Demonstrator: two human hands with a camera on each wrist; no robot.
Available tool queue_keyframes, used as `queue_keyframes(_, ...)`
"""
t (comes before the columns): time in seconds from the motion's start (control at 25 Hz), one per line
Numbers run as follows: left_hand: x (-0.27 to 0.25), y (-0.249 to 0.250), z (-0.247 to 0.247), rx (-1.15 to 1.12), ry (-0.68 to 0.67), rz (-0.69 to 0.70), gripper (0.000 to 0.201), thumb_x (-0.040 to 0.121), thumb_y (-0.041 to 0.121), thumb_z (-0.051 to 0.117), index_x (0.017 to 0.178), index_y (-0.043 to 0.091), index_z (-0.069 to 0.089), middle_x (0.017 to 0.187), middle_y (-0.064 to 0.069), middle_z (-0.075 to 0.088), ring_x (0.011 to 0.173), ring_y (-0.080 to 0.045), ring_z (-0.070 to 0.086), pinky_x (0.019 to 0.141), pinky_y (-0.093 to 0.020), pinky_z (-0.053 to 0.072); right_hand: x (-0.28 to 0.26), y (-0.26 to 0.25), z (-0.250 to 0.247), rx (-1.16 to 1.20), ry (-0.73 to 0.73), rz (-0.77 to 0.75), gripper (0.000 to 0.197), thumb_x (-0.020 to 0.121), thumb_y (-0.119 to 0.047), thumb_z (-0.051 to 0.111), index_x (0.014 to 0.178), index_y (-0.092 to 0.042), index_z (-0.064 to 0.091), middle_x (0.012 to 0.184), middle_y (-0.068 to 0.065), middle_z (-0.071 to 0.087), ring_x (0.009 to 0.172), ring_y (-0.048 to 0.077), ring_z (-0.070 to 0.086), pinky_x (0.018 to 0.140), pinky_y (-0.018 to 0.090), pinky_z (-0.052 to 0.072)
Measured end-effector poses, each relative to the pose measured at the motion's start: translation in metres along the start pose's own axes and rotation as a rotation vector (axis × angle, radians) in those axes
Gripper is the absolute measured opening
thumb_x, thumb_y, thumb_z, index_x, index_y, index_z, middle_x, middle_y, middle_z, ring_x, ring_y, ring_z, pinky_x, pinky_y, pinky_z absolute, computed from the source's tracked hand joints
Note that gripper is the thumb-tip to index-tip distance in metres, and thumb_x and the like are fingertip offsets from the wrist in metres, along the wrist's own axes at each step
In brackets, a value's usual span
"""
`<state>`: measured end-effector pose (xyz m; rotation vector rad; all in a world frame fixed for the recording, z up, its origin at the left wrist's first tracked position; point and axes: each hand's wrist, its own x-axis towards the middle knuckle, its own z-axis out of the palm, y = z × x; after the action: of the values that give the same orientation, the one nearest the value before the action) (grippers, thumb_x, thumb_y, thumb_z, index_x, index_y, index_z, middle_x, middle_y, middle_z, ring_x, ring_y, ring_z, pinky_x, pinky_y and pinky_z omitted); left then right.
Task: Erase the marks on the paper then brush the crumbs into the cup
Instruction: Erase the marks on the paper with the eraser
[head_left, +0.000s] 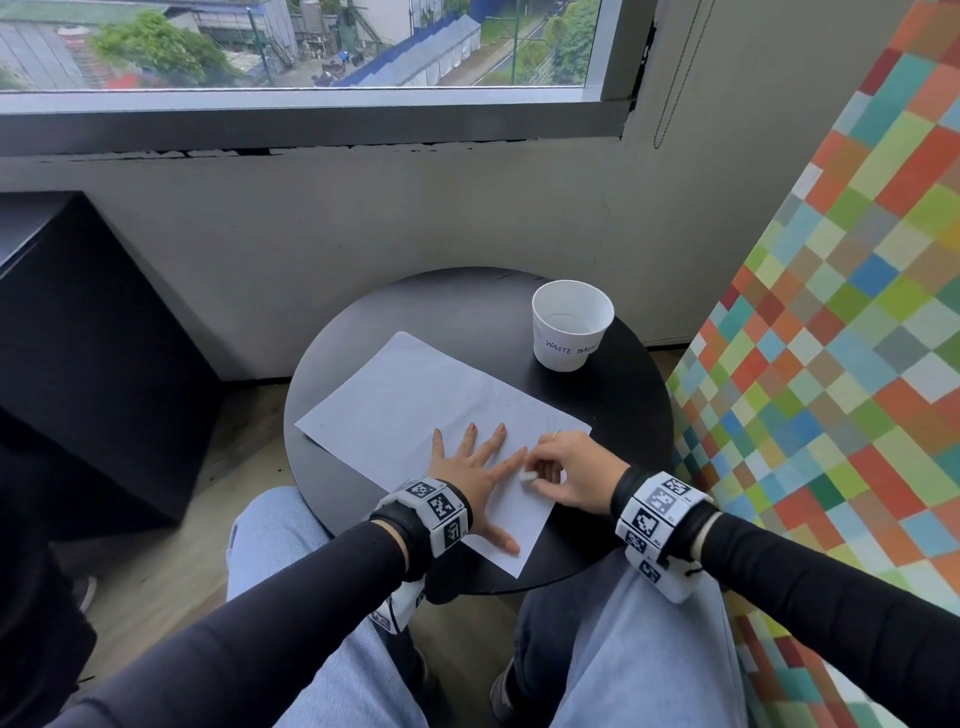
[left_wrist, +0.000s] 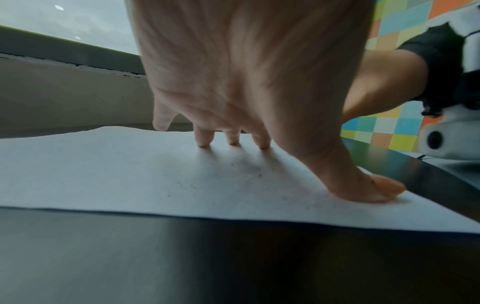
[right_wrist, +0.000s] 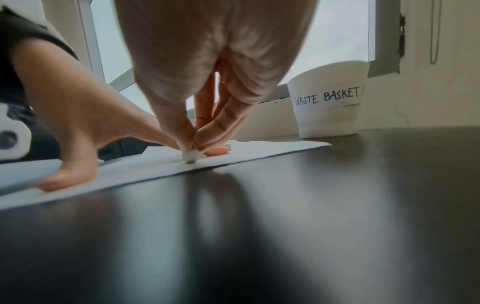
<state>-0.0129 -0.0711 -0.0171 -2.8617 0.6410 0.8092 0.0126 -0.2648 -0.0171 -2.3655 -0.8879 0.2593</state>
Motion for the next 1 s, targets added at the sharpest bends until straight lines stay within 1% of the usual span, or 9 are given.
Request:
queue_keyframes(0.12, -0.001, 0.0, -0.001, 0.009, 0.002, 0.002, 0.127, 0.066, 0.082, 0.063, 0.154, 0.038, -0.016, 0.162, 0.0, -0.027, 0.149, -0.037, -0.017, 0.111, -0.072, -0.004, -0.007, -0.009, 0.006, 0.029, -0.157, -0.04, 0.01, 0.08, -0.018, 0.072, 0.085, -0.009, 0.072, 0.078, -0.002, 0.064, 0.066, 0.008, 0.058, 0.068, 0.015, 0.047)
queue_keyframes(0.28, 0.001, -0.001, 0.0, 0.002, -0.005, 0.011, 0.128, 0.066, 0.083, 0.063, 0.153, 0.039, -0.019, 0.162, 0.0, -0.026, 0.149, -0.036, -0.017, 0.111, -0.072, -0.006, 0.003, 0.001, -0.003, -0.007, 0.024, 0.074, 0.012, 0.079, -0.019, 0.073, 0.085, -0.009, 0.071, 0.076, -0.004, 0.059, 0.066, 0.006, 0.055, 0.068, 0.016, 0.043)
queue_keyframes(0.44, 0.001, -0.002, 0.0, 0.013, 0.0, 0.001, 0.129, 0.065, 0.084, 0.061, 0.155, 0.035, -0.017, 0.162, 0.002, -0.027, 0.15, -0.035, -0.017, 0.11, -0.071, -0.006, -0.006, -0.014, 0.013, 0.058, -0.167, -0.007, 0.009, 0.08, -0.018, 0.072, 0.084, -0.01, 0.071, 0.075, -0.006, 0.061, 0.061, 0.001, 0.054, 0.065, 0.011, 0.044)
queue_keyframes(0.56, 0.003, -0.003, 0.002, 0.016, 0.006, 0.001, 0.132, 0.063, 0.087, 0.06, 0.155, 0.032, -0.018, 0.162, 0.003, -0.027, 0.15, -0.034, -0.016, 0.111, -0.071, -0.006, 0.0, -0.014, 0.011, 0.035, -0.05, 0.022, 0.009, 0.079, -0.013, 0.072, 0.084, -0.006, 0.072, 0.078, 0.003, 0.065, 0.061, 0.001, 0.051, 0.067, 0.014, 0.04)
queue_keyframes(0.6, 0.004, -0.003, 0.003, 0.013, 0.007, 0.001, 0.133, 0.063, 0.087, 0.06, 0.155, 0.031, -0.018, 0.162, 0.003, -0.026, 0.15, -0.033, -0.016, 0.111, -0.071, -0.006, 0.0, -0.014, 0.011, 0.039, -0.044, 0.02, 0.009, 0.079, -0.012, 0.072, 0.085, -0.006, 0.072, 0.079, 0.004, 0.065, 0.061, 0.0, 0.051, 0.067, 0.014, 0.041)
queue_keyframes(0.72, 0.002, -0.003, 0.004, 0.008, 0.014, -0.006, 0.135, 0.062, 0.088, 0.058, 0.156, 0.026, -0.018, 0.162, 0.004, -0.026, 0.15, -0.031, -0.016, 0.111, -0.071, -0.006, -0.001, -0.019, 0.013, 0.06, -0.199, -0.003, 0.01, 0.08, -0.015, 0.071, 0.086, -0.008, 0.071, 0.078, 0.001, 0.067, 0.061, -0.002, 0.054, 0.066, 0.011, 0.043)
queue_keyframes(0.84, 0.002, -0.004, 0.005, 0.005, 0.026, -0.001, 0.139, 0.062, 0.09, 0.056, 0.155, 0.019, -0.019, 0.162, 0.004, -0.025, 0.151, -0.03, -0.016, 0.112, -0.07, -0.005, 0.004, -0.017, 0.012, 0.025, -0.077, 0.032, 0.008, 0.079, -0.012, 0.072, 0.085, -0.007, 0.071, 0.079, 0.004, 0.066, 0.061, 0.002, 0.052, 0.067, 0.015, 0.044)
queue_keyframes(0.88, 0.002, -0.005, 0.007, -0.003, 0.029, 0.0, 0.14, 0.062, 0.09, 0.056, 0.155, 0.018, -0.02, 0.162, 0.004, -0.026, 0.151, -0.029, -0.016, 0.112, -0.07, -0.006, 0.004, -0.016, 0.012, 0.032, -0.079, 0.035, 0.008, 0.078, -0.012, 0.072, 0.085, -0.007, 0.071, 0.078, 0.003, 0.064, 0.061, 0.001, 0.052, 0.068, 0.016, 0.044)
queue_keyframes(1.0, 0.0, -0.006, 0.008, -0.013, 0.033, -0.006, 0.141, 0.061, 0.092, 0.055, 0.155, 0.018, -0.019, 0.162, 0.005, -0.026, 0.151, -0.028, -0.017, 0.112, -0.07, -0.007, 0.005, -0.02, 0.009, 0.042, -0.268, 0.035, 0.012, 0.079, -0.017, 0.072, 0.089, -0.01, 0.072, 0.079, -0.003, 0.065, 0.061, -0.003, 0.055, 0.068, 0.01, 0.045)
